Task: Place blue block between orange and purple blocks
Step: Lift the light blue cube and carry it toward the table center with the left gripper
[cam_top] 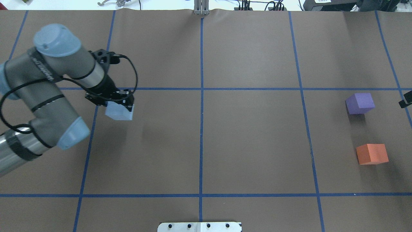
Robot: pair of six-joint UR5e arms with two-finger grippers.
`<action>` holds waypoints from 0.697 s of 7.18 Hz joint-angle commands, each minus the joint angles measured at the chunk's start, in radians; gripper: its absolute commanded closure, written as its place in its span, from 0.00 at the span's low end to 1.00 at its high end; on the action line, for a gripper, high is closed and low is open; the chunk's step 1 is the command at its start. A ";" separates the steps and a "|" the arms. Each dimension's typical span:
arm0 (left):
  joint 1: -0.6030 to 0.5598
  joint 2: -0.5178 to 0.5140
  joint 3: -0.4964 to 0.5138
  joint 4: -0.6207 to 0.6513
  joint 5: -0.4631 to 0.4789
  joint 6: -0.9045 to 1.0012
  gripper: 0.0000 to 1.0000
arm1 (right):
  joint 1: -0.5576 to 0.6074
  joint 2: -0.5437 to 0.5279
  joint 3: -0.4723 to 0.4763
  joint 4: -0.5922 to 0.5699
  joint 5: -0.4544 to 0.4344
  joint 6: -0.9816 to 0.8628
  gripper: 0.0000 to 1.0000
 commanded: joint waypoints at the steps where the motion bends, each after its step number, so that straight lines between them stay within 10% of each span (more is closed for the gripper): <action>1: 0.150 -0.333 0.229 0.029 0.121 -0.170 1.00 | -0.019 0.000 -0.006 0.011 0.000 0.007 0.00; 5: 0.343 -0.665 0.689 -0.120 0.384 -0.290 1.00 | -0.043 0.000 -0.004 0.026 0.006 0.009 0.00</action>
